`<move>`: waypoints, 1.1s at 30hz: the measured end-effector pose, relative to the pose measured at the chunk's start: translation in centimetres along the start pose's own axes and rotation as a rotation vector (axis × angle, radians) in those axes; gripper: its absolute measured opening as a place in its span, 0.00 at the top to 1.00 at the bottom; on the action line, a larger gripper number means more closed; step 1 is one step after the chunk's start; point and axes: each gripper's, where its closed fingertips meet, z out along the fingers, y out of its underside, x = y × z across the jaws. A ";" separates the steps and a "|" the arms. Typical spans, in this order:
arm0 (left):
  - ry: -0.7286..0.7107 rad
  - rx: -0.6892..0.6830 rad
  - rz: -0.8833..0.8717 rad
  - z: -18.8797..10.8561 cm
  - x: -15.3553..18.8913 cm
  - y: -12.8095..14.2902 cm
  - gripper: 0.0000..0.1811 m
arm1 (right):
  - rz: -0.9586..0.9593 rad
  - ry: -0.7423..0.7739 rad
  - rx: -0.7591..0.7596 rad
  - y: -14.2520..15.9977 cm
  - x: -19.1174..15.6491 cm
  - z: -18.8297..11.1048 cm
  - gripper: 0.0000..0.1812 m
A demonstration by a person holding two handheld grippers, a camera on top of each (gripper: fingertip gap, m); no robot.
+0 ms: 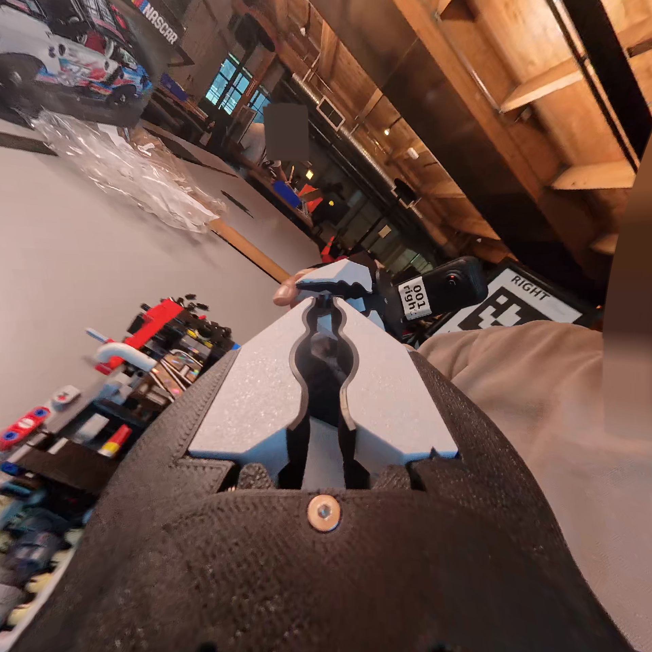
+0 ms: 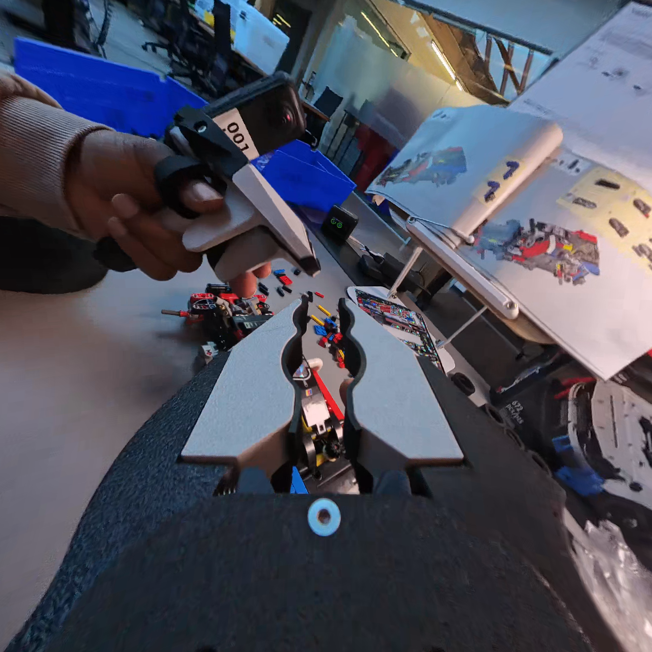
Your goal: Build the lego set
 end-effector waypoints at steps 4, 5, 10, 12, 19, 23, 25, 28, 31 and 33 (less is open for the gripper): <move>-0.025 0.056 -0.041 -0.7 0.8 2.1 0.98 | -0.117 -0.037 0.000 -0.9 -2.7 0.5 0.95; -0.032 0.055 -0.043 -1.0 0.8 2.4 0.98 | -0.131 -0.045 -0.006 -0.9 -3.2 0.5 0.96; -0.081 0.031 -0.067 -1.9 0.0 3.7 0.98 | -0.274 -0.042 -0.034 -0.5 -4.7 0.5 0.96; -0.080 0.022 -0.083 -2.1 -0.2 4.0 0.98 | -0.300 -0.050 -0.048 -0.4 -5.0 0.5 0.97; -0.153 0.000 0.055 -2.9 -0.8 3.7 0.87 | 0.000 -0.155 -0.109 1.6 -3.8 -1.4 0.97; -0.402 -0.060 0.373 -6.5 -3.1 2.2 0.84 | 0.277 -0.203 -0.424 9.6 0.1 -5.6 0.97; -0.516 -0.098 0.497 -8.3 -4.6 2.0 0.84 | 0.325 -0.214 -0.599 14.2 0.8 -7.9 0.97; -0.579 -0.103 0.551 -9.6 -5.7 2.1 0.85 | 0.313 -0.218 -0.701 17.3 0.9 -9.2 0.97; -0.590 -0.101 0.546 -9.7 -5.9 2.1 0.85 | 0.304 -0.221 -0.741 18.0 1.0 -8.9 0.97; -0.622 -0.108 0.593 -9.9 -6.1 2.0 0.85 | 0.264 -0.214 -0.779 18.8 1.4 -8.7 0.97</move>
